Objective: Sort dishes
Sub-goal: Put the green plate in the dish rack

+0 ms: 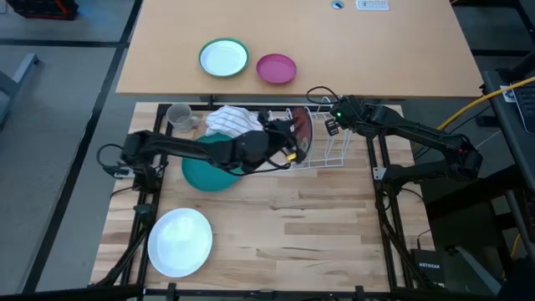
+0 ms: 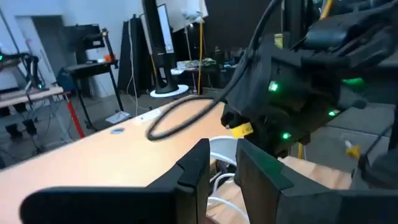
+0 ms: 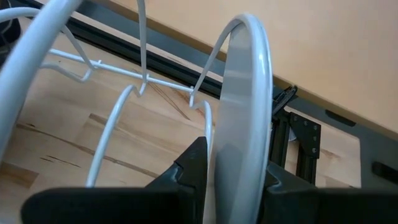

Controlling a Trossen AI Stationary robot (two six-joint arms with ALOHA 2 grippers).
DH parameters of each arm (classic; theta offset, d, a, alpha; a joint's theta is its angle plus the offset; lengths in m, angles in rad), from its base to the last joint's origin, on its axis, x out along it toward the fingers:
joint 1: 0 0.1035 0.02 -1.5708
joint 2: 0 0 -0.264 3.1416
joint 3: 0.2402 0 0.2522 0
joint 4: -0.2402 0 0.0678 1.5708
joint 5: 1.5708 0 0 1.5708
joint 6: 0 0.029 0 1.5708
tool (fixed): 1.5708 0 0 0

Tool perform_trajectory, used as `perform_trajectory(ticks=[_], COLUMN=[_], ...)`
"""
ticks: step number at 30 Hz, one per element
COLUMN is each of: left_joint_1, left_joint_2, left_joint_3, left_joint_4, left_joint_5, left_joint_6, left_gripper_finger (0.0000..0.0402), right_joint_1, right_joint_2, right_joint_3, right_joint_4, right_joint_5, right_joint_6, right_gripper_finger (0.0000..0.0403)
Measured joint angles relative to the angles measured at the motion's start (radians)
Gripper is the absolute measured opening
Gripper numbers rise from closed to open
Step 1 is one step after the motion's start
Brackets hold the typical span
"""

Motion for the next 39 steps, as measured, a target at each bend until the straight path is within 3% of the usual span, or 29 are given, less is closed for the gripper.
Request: perform_trajectory(ticks=[10,19,26,32,39], left_joint_1=[-0.072,-0.132,-0.143,-0.14,-0.14], left_joint_2=[-0.278,-0.495,-0.533,-0.532,-0.532], left_joint_3=[0.001,0.001,0.0,-0.062,-0.128], left_joint_4=[-0.594,-1.206,-1.578,-1.672,-1.666], left_joint_5=[0.003,0.08,0.095,0.094,0.094], left_joint_6=[-0.038,-0.317,-0.479,-0.516,-0.471], left_gripper_finger=[0.007,0.007,0.007,0.007,0.007], right_joint_1=[0.0,-0.001,-0.002,-0.002,-0.001], right_joint_2=[-0.001,-0.001,-0.002,-0.002,-0.002], right_joint_3=[0.0,0.0,0.001,0.002,0.002], right_joint_4=[0.0,-0.001,0.002,0.003,0.002], right_joint_5=[0.0,-0.002,-0.042,-0.056,-0.054], right_joint_6=[0.002,0.003,0.008,0.007,0.007], right_gripper_finger=[0.006,0.006,0.006,0.006,0.006])
